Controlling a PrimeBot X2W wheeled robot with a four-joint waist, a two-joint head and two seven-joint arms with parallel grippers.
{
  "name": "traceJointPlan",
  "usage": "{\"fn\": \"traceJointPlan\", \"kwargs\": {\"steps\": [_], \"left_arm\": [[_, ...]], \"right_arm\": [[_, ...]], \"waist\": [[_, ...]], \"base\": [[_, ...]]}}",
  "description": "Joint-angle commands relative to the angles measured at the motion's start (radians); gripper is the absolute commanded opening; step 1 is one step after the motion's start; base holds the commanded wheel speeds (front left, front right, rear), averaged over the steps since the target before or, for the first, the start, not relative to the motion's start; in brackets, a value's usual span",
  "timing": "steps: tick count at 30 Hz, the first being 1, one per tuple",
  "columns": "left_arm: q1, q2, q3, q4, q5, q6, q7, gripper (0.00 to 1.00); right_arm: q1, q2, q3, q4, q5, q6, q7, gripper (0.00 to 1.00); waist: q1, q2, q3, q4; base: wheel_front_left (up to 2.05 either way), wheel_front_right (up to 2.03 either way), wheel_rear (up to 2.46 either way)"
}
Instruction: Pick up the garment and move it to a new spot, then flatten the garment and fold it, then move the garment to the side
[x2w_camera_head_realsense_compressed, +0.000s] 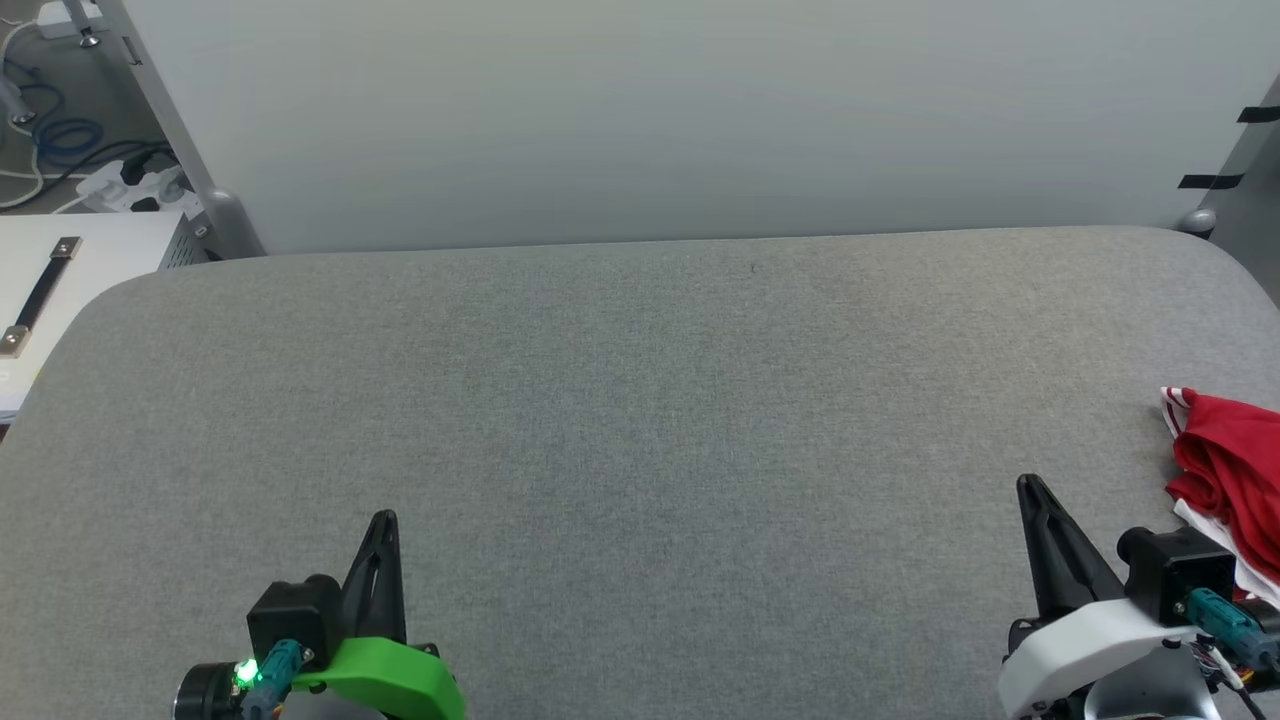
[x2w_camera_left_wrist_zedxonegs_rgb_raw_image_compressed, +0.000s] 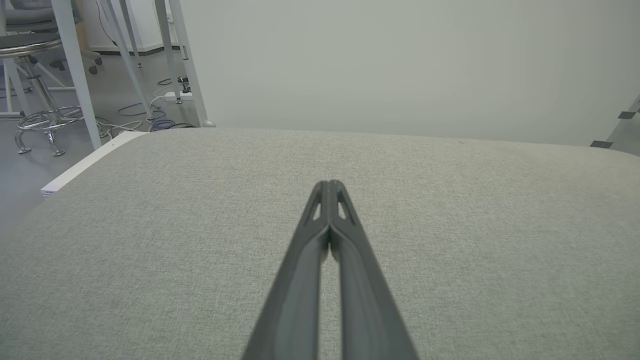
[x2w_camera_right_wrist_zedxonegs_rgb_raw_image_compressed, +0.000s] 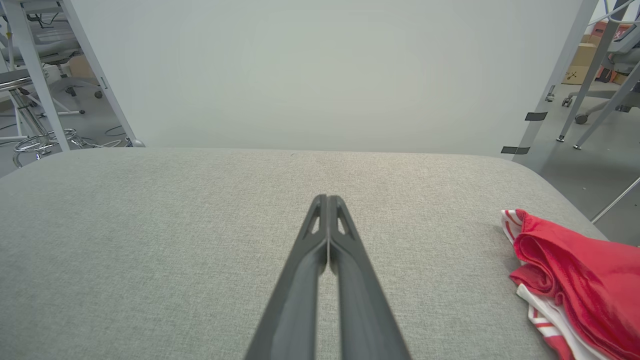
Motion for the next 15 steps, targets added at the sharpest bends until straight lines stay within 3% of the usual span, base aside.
{"fn": "traceJointPlan", "kwargs": {"steps": [1,15], "left_arm": [[-0.024,-0.009,0.011,-0.003,0.015,-0.007,0.006,0.0],[-0.033,-0.031,0.04,-0.013,0.061,-0.029,0.033,0.0]], "right_arm": [[-0.02,0.001,0.002,0.007,-0.011,0.0,-0.007,0.0],[-0.033,0.001,0.003,0.027,-0.023,-0.001,-0.012,0.0]], "waist": [[0.0,0.0,0.0,0.0],[0.0,0.0,0.005,0.004]], "base": [[0.0,0.0,0.0],[0.0,0.0,0.0]]}}
